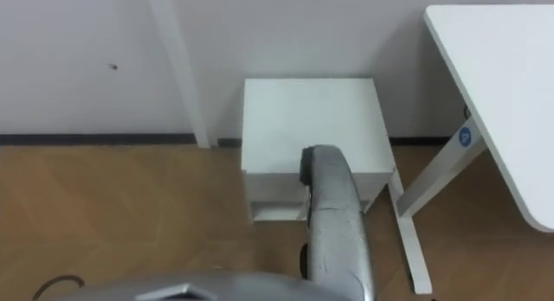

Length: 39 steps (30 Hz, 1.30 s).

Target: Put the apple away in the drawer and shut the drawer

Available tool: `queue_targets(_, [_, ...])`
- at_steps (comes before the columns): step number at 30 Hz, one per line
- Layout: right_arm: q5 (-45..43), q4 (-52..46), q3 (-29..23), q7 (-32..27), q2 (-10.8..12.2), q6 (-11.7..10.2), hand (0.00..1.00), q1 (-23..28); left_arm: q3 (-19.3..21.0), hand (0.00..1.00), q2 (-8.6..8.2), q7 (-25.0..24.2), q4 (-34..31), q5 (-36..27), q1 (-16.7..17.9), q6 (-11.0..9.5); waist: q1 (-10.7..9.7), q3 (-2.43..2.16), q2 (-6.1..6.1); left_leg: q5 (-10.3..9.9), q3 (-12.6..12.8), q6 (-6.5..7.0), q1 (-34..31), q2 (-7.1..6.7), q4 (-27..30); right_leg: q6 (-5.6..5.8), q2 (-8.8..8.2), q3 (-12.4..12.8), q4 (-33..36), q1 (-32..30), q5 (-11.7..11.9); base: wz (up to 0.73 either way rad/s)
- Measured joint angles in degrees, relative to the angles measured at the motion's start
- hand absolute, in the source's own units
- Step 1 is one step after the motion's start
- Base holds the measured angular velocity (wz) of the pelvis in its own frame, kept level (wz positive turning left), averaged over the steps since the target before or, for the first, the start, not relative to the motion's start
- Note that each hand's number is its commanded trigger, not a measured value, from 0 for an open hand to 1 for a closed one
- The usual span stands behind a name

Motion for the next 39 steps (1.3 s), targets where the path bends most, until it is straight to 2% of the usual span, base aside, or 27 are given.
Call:
queue_targets(1, [0.32, 0.11, 0.02, 0.03, 0.00, 0.32, 0.00, -0.05, 0.45, 0.00, -0.03, 0.02, -0.01, 0.02, 0.13, -0.04, -0.14, -0.06, -0.29, 0.19, 0.08, -1.01, 0.30, -0.69, -0.74, 0.36, -0.44, 0.34, -2.31, 2.68, 0.21, -0.03])
queue_targets(2, [0.33, 0.04, -0.01, 0.07, 0.00, 1.24, 0.00, -0.12, 0.75, 0.00, -0.19, 0.21, 0.01, 0.02, 0.54, -0.22, -0.11, -0.03, -0.82, 1.14, 0.34, -3.70, 1.49, -2.06, -3.44, 0.48, -0.56, 0.85, -8.55, 7.89, 0.32, -0.03])
queue_targets(3, [0.27, -0.11, -0.04, 0.01, 0.28, 2.24, 0.00, -0.14, 0.66, 0.00, -0.27, 0.41, -0.06, 0.02, 1.44, -0.51, -0.28, -0.53, -2.57, 2.26, 0.20, -11.14, 3.16, -3.90, -6.42, 0.45, -1.62, 1.41, -16.71, 13.64, 0.37, 0.06])
queue_targets(4, [0.19, -0.15, -0.25, 0.00, 0.79, 2.41, 0.00, -0.10, 0.48, 0.00, 0.20, 0.60, -0.48, -0.03, 1.41, -0.64, -0.31, -0.55, -3.86, 1.33, -0.07, -10.23, 2.37, -4.02, -3.68, 0.88, -2.73, 1.38, -20.77, 16.17, 0.26, 0.34])
queue_targets(5, [-0.16, 0.03, -1.89, 0.16, 1.88, 3.11, 0.00, 0.07, 0.44, 0.00, 1.71, 1.33, -2.10, 0.02, 0.65, -1.24, 0.04, 0.02, -4.74, -3.32, -2.17, -5.91, -1.95, -0.69, 4.54, 2.59, -3.35, 1.55, -26.61, 18.85, -0.78, 0.26])
queue_targets(6, [-0.26, 0.09, -3.10, 0.23, 2.06, 4.03, 0.00, -0.48, 0.66, 0.00, 2.32, 1.96, -3.12, 0.03, -0.11, -1.83, 1.61, 0.81, -4.69, -6.17, -1.83, -2.79, -4.16, -1.96, 8.00, 4.41, -2.97, 2.75, -34.49, 22.88, -2.20, 0.00])
queue_targets(7, [-0.33, 0.05, -3.51, 0.34, 2.07, 4.32, 0.00, -0.52, 0.70, 0.00, 2.25, 2.17, -2.97, 0.00, 0.48, -1.70, 2.03, 0.58, -5.38, -6.65, -1.32, -3.57, -3.79, -2.22, 7.82, 4.70, -3.00, 2.21, -39.34, 25.80, -2.94, -0.23])
queue_targets(8, [-0.28, -0.51, -4.61, 0.37, 2.04, 4.28, 0.00, -0.19, 0.90, 0.00, 1.54, 2.45, -2.97, -0.04, 1.27, -1.59, 2.02, 0.75, -6.34, -6.38, -1.25, -4.36, -2.17, -2.26, 5.44, 4.94, -2.21, 0.20, -48.41, 32.14, -4.72, -0.33])
queue_targets(9, [0.11, -0.60, -4.65, 0.31, 2.05, 4.29, 0.00, -0.21, 0.72, 0.00, 1.12, 2.71, -3.00, -0.05, 1.24, -1.67, 3.45, 0.30, -6.32, -4.51, 0.35, -5.56, -0.09, -2.31, 0.90, 4.83, -0.94, -0.89, -56.17, 36.33, -6.54, -0.36])
queue_targets(10, [0.28, -0.63, -4.55, 0.19, 1.98, 4.29, 0.00, -0.45, 0.59, 0.00, 0.95, 2.90, -3.01, -0.02, 1.25, -1.73, 4.24, 0.18, -6.76, -3.48, 0.97, -5.66, 0.71, -2.34, -1.47, 4.43, -0.03, -0.91, -59.94, 37.81, -7.05, -0.57])
queue_targets(11, [0.26, -0.66, -4.53, 0.06, 2.03, 4.24, 0.00, -1.46, 0.60, 0.00, 0.79, 3.48, -3.04, 0.06, 1.31, -1.72, 4.81, -0.30, -7.15, -1.42, 1.53, -5.50, 1.80, -2.37, -5.53, 4.12, 1.80, -0.70, -67.69, 40.71, -7.21, -0.54])
queue_targets(12, [0.33, -0.67, -4.45, 0.09, 2.10, 3.84, 0.00, -2.25, 0.60, 0.00, 0.80, 4.10, -3.03, 0.06, 1.22, -1.71, 4.82, -0.52, -8.13, 0.35, 1.85, -5.13, 2.47, -2.35, -8.29, 3.22, 2.96, -0.66, -75.13, 43.62, -7.05, -0.48])
queue_targets(13, [0.39, -0.79, -4.46, 0.11, 2.15, 3.51, 0.00, -2.74, 0.66, 0.00, 0.88, 4.13, -3.12, -0.02, 1.30, -1.70, 4.88, -0.51, -8.19, 0.90, 2.04, -5.16, 2.72, -2.31, -9.41, 2.87, 3.18, -0.89, -78.51, 44.90, -6.77, -0.41])
queue_targets(15, [0.63, -1.57, -4.51, 0.52, 2.29, 2.04, 0.00, -4.09, 1.75, 0.00, 0.86, 4.00, -3.32, 0.02, 1.80, -1.89, 4.79, -0.74, -9.03, 2.10, 1.67, -4.23, 4.79, -1.92, -12.34, 1.93, 4.74, -2.63, -86.01, 49.66, -5.98, -0.22])
queue_targets(19, [0.23, -1.58, -4.64, 1.58, 2.30, 0.46, 0.00, -4.49, 1.91, 0.00, 0.58, 3.78, -3.88, 0.07, 1.08, -4.27, 4.44, -0.75, -9.42, 2.56, -0.63, -4.65, 8.87, -1.44, -15.73, 1.57, 5.69, -2.90, -88.58, 53.47, -6.15, 0.09])
queue_targets(20, [0.24, -1.80, -4.55, 1.62, 2.40, 0.46, 0.00, -4.48, 1.90, 0.00, 0.16, 3.80, -4.71, 0.15, 1.07, -4.88, 4.61, -0.79, -9.45, 3.26, -1.73, -4.97, 9.91, -1.43, -17.12, 1.54, 5.89, -3.46, -88.18, 53.30, -6.13, 0.04])
queue_targets(21, [0.50, -1.90, -4.49, 1.67, 2.56, 0.44, 0.00, -4.44, 1.90, 0.00, -0.36, 3.81, -5.32, 0.30, 1.07, -5.20, 4.78, -0.61, -9.21, 4.10, -4.81, -5.00, 11.42, -1.19, -18.97, 0.88, 6.41, -4.58, -84.58, 51.41, -6.27, -0.06])
queue_targets(22, [0.63, -1.96, -4.47, 1.71, 2.73, 0.45, 0.00, -4.40, 2.01, 0.00, -0.67, 3.84, -5.27, 0.48, 1.12, -5.38, 5.23, -0.25, -8.87, 4.17, -7.79, -5.03, 12.13, -0.45, -19.79, -0.38, 7.57, -4.69, -82.92, 49.74, -7.41, -0.44])
queue_targets(23, [0.81, -2.47, -4.28, 1.71, 3.59, 0.36, 0.00, -4.83, 3.41, 0.00, -0.73, 3.90, -5.21, 1.36, 0.95, -5.51, 5.83, -0.51, -7.70, 4.14, -9.44, -5.13, 11.97, 1.08, -19.83, -4.14, 11.11, -2.69, -87.91, 46.46, -6.54, -0.67])
queue_targets(24, [1.19, -3.80, -3.06, 1.66, 4.48, 0.19, 0.00, -4.64, 4.99, 0.00, -0.42, 3.94, -4.58, 1.68, 1.56, -5.49, 5.96, -0.06, -8.45, 3.51, -9.47, -7.33, 11.50, 1.73, -18.22, -6.06, 12.50, -2.90, -93.24, 43.90, 3.57, -0.43])
queue_targets(25, [1.31, -4.01, -2.55, 1.59, 4.62, 0.16, 0.00, -3.80, 5.56, 0.00, -0.71, 4.04, -3.26, 2.21, 1.25, -5.49, 4.93, -0.01, -7.50, 2.87, -9.66, -9.50, 11.23, 2.58, -17.81, -6.39, 12.74, -4.69, -93.71, 45.36, 4.07, 0.25])
queue_targets(26, [1.41, -4.00, -2.32, 1.56, 4.68, 0.46, 0.00, -2.74, 5.47, 0.00, -0.91, 4.05, -1.82, 2.40, 0.91, -5.64, 3.46, -0.54, -8.14, 2.83, -7.38, -10.92, 11.48, 3.42, -19.28, -6.49, 12.68, -5.59, -95.14, 47.19, 4.18, 0.71])
queue_targets(28, [1.26, -3.16, -2.33, 1.88, 4.84, 0.69, 0.00, -1.19, 5.33, 0.00, -1.17, 4.05, -1.68, 2.37, 0.94, -6.22, 3.25, -0.27, -8.41, 3.72, -4.72, -11.74, 10.68, 4.26, -22.65, -6.48, 12.46, -3.82, -95.67, 48.24, 4.17, 0.45])
queue_targets(29, [1.11, -2.65, -2.33, 2.24, 4.85, 0.88, 0.00, -1.22, 5.38, 0.00, -1.13, 4.10, -1.55, 2.57, 1.11, -6.10, 3.38, -0.11, -8.51, 6.61, -3.45, -10.65, 9.04, 4.72, -23.35, -6.44, 12.31, -3.48, -95.67, 48.53, 4.15, 0.00])
queue_targets(30, [0.96, -1.62, -2.49, 2.82, 4.76, 0.90, 0.00, -1.42, 5.67, 0.00, -1.18, 4.16, -0.98, 2.76, 1.53, -5.93, 4.20, -0.43, -8.30, 7.51, -1.99, -10.56, 9.31, 4.67, -23.35, -6.39, 12.17, -3.54, -95.72, 48.72, 4.11, -0.07])
queue_targets(37, [2.37, 0.66, -2.52, 8.67, 4.69, 0.99, 0.00, -3.17, 5.96, 0.00, -1.56, 2.32, -0.11, 2.68, 1.48, -5.16, 4.84, -0.30, -7.83, 7.65, -2.01, -9.59, 10.31, 3.12, -23.44, -5.07, 10.88, -3.94, -96.38, 50.35, 3.19, 0.04])
queue_targets(39, [2.63, 0.85, -2.53, 10.34, 4.71, 1.44, 0.00, -3.64, 5.97, 0.00, -1.64, 2.10, 0.03, 2.77, 1.62, -5.16, 4.82, -0.52, -7.39, 7.57, -1.99, -9.42, 10.29, 2.87, -23.32, -4.94, 10.68, -3.75, -96.30, 50.37, 2.92, 0.00])
